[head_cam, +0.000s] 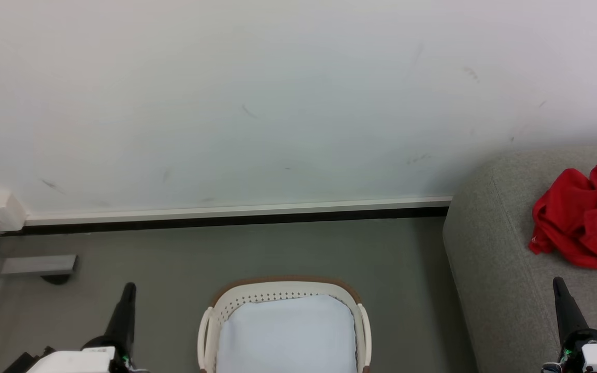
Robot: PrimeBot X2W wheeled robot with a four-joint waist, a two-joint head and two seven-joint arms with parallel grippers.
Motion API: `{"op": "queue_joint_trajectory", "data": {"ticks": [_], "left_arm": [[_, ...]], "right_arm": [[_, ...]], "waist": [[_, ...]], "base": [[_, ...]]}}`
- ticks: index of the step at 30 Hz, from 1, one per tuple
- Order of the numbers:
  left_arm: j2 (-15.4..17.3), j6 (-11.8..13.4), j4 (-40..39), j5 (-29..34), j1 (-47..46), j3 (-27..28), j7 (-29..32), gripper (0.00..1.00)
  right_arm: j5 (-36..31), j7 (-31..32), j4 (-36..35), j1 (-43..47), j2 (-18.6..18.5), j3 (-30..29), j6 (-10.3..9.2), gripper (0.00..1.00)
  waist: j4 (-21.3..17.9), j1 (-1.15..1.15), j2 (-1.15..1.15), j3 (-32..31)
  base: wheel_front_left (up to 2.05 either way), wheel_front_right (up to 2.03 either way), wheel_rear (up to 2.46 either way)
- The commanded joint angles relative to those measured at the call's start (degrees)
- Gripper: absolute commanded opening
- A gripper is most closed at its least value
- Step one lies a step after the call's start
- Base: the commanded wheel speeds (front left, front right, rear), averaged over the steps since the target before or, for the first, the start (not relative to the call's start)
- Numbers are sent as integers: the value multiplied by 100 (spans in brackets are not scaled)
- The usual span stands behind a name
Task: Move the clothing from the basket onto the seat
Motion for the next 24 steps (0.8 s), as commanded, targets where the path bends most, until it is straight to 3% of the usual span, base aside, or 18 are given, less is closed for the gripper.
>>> {"op": "queue_joint_trajectory", "data": {"ticks": [1, 16, 24], "left_arm": [[50, -30, -27, -82, -70, 10, 22, 0], [53, -29, -83, -686, -90, 13, 181, 0], [52, -29, -80, -666, -87, 12, 180, 0]], "right_arm": [[114, 31, -52, -67, 8, -32, -10, 0], [610, 175, -65, -79, 40, -153, -12, 0], [579, 182, -64, -78, 42, -152, -12, 0]], "waist": [[1, 0, 0, 1], [23, 0, 0, 25], [23, 0, 0, 25]], "base": [[0, 0, 0], [0, 0, 0], [0, 0, 0]]}}
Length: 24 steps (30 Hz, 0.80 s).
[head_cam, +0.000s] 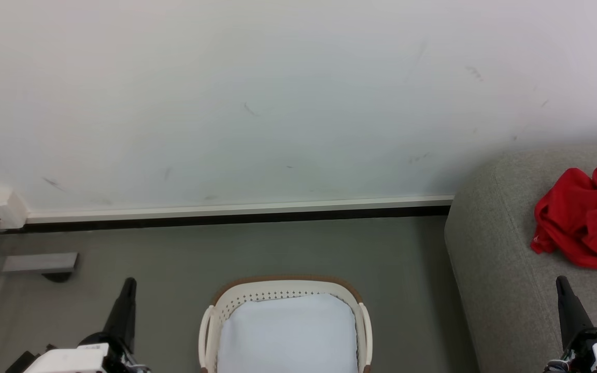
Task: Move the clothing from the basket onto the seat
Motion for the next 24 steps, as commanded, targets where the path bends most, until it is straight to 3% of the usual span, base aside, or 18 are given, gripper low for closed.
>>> {"op": "queue_joint_trajectory", "data": {"ticks": [1, 24], "left_arm": [[42, -22, -21, -80, -47, 10, 25, 0], [42, -23, -22, -81, -46, 9, 24, 0]], "right_arm": [[0, 7, -34, -68, 10, -25, -12, 0], [-9, 14, -33, -69, 15, -31, -12, 0]], "waist": [[0, 0, 0, 0], [0, 0, 0, 0]], "base": [[0, 0, 0], [0, 0, 0]]}}
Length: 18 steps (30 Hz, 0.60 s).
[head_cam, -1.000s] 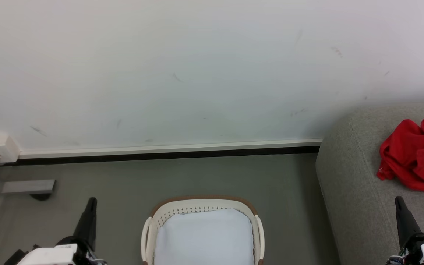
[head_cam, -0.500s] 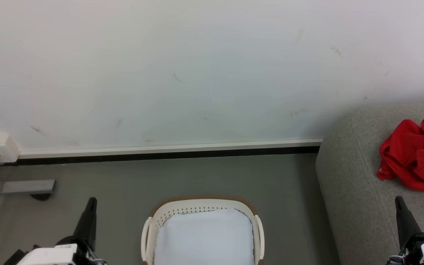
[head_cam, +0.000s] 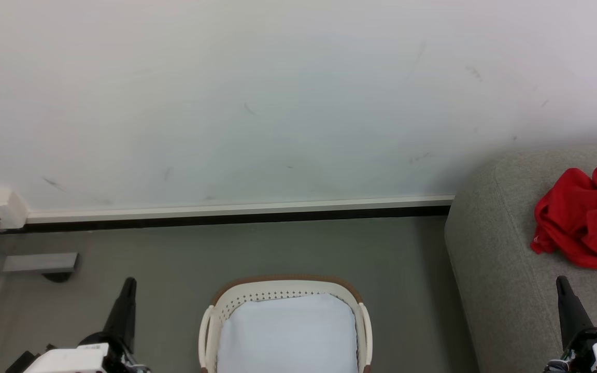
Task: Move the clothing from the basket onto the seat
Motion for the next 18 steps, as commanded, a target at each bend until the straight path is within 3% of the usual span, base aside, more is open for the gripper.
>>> {"op": "queue_joint_trajectory", "data": {"ticks": [1, 18], "left_arm": [[42, -23, -22, -81, -45, 9, 24, 0], [42, -23, -21, -82, -45, 8, 23, 0]], "right_arm": [[-9, 14, -32, -68, 11, -26, -12, 0], [-14, 18, -32, -69, 11, -28, -12, 0]], "waist": [[0, 0, 0, 0], [0, 0, 0, 0]], "base": [[0, 0, 0], [0, 0, 0]]}}
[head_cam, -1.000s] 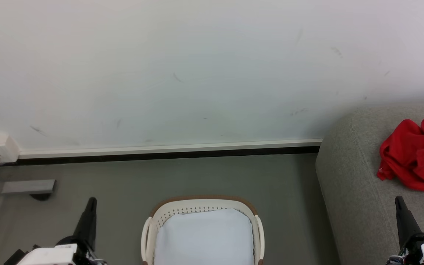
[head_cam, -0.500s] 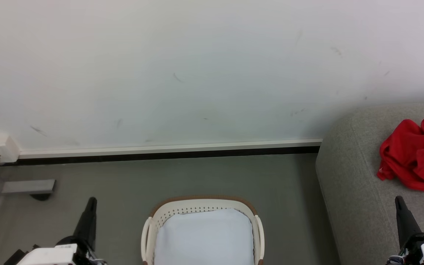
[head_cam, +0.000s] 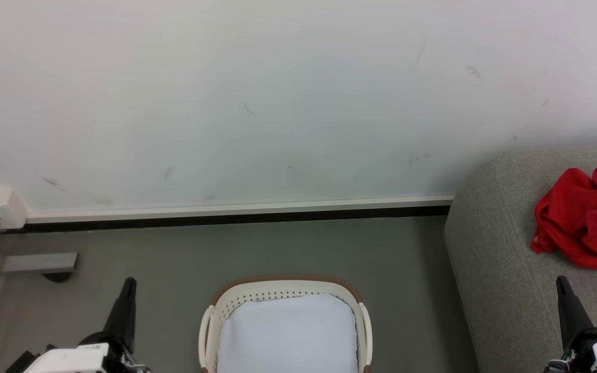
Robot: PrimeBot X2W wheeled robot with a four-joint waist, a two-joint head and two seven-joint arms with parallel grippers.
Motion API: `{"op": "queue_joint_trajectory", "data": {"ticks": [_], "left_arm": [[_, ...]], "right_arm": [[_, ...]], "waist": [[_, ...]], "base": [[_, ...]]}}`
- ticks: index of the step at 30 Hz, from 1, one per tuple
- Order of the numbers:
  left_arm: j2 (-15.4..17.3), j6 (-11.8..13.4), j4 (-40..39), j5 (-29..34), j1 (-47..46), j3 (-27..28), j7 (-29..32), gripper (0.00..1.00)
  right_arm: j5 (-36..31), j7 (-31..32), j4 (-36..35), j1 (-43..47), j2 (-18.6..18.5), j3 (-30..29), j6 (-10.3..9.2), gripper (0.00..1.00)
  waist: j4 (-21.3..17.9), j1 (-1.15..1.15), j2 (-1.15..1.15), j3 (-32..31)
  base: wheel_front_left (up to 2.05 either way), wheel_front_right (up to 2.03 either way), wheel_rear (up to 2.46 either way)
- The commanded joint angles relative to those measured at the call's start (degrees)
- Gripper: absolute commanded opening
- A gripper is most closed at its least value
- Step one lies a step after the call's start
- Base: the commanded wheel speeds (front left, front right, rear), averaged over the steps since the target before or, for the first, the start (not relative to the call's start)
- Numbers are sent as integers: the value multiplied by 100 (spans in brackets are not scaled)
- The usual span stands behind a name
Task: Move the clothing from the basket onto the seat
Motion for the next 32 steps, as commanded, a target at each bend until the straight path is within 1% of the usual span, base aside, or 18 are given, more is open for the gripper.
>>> {"op": "queue_joint_trajectory", "data": {"ticks": [1, 32], "left_arm": [[42, -23, -20, -82, -45, 8, 23, 0], [42, -23, -21, -83, -45, 7, 23, 0]], "right_arm": [[-14, 16, -32, -69, 7, -24, -12, 0], [-21, 19, -31, -69, 8, -29, -12, 0]], "waist": [[0, 0, 0, 0], [0, 0, 0, 0]], "base": [[0, 0, 0], [0, 0, 0]]}}
